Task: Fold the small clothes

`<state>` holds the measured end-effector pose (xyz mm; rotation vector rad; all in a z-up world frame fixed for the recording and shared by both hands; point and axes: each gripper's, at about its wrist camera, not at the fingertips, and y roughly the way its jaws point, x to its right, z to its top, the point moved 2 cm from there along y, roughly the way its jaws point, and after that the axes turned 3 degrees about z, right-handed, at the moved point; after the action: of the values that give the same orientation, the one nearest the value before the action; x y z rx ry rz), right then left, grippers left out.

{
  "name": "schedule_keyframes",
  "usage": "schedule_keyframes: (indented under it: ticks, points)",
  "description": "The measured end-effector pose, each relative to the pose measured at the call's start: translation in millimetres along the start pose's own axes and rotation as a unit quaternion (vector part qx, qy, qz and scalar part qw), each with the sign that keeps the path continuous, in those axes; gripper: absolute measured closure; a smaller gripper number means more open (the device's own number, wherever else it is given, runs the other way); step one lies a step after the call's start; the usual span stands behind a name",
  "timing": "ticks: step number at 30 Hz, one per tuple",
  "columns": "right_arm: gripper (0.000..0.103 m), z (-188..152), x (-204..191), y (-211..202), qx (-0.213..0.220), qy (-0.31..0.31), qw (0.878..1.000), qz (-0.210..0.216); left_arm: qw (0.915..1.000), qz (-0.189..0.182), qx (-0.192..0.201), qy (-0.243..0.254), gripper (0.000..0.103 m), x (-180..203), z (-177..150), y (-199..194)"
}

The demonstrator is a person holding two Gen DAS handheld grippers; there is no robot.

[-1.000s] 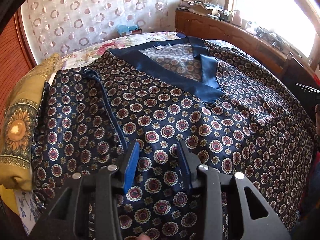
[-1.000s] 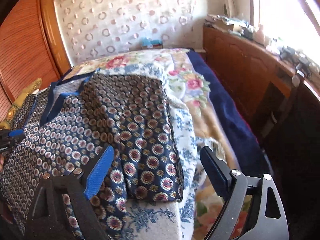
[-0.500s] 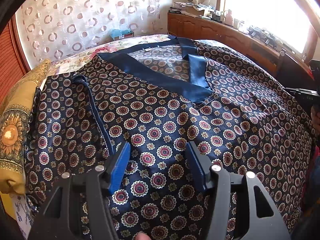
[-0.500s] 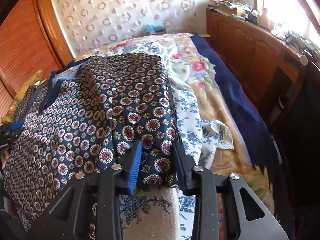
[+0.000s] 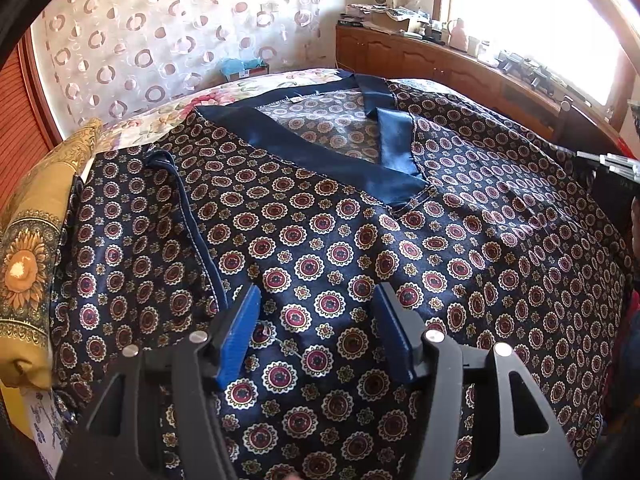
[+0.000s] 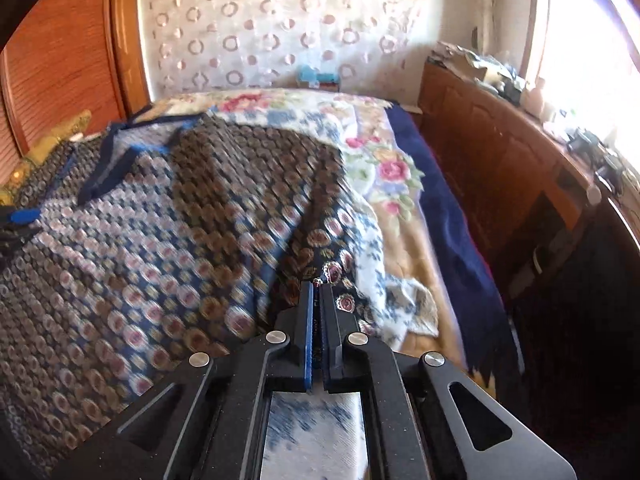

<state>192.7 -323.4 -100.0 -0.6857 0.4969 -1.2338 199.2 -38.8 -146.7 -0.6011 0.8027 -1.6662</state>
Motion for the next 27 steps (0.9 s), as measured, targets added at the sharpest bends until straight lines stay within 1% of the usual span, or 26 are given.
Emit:
schedule_keyframes:
  ticks: [3,7,10,13,16,18,20,21,22,23,27]
  points:
    - [0.103,20.6,-17.5,-2.8,0.024,-0.011,1.0,0.016,1.0,0.0,0.0,0.0,0.045,0.3,0.1,0.0]
    - [0.103,37.9,-47.3,-2.3,0.039,-0.035,0.997,0.048,1.0,-0.001,0.0,-0.001,0.045,0.5,-0.2,0.0]
    - [0.103,39.6,-74.3,3.1,0.036,-0.053,0.995,0.07,1.0,0.0,0.0,-0.001,0.045,1.6,-0.3,-0.3]
    - [0.103,34.5,-94.8,13.8,0.022,-0.068,0.994,0.086,1.0,0.0,0.0,0.0,0.045,0.9,-0.9,-1.6]
    - [0.102,27.6,-101.4,21.0,0.013,-0.062,0.993,0.102,0.9999,0.008,0.008,-0.003,0.045,-1.0,-4.2,-7.7]
    - [0.097,24.6,-98.5,22.1,0.01,-0.052,0.994,0.096,0.9995,0.011,0.027,-0.008,0.045,-1.7,-6.4,-19.9]
    - [0.087,22.2,-93.7,19.3,0.01,-0.044,0.995,0.093,0.9988,0.008,0.046,-0.012,0.045,-0.9,-8.5,-34.7]
    - [0.073,19.9,-90.5,15.7,0.01,-0.041,0.995,0.089,0.9983,0.007,0.056,-0.014,0.045,-0.1,-9.4,-43.8]
    - [0.06,18.3,-87.3,11.7,0.013,-0.039,0.995,0.086,0.9979,0.007,0.063,-0.016,0.045,0.8,-10.1,-50.7]
    - [0.059,17.6,-84.8,6.5,0.02,-0.035,0.996,0.081,0.9974,0.007,0.07,-0.017,0.045,1.7,-10.7,-57.5]
    - [0.057,14.0,-71.4,-20.2,0.049,-0.022,0.996,0.066,0.9954,-0.001,0.093,-0.024,0.045,7.0,-13.7,-84.4]
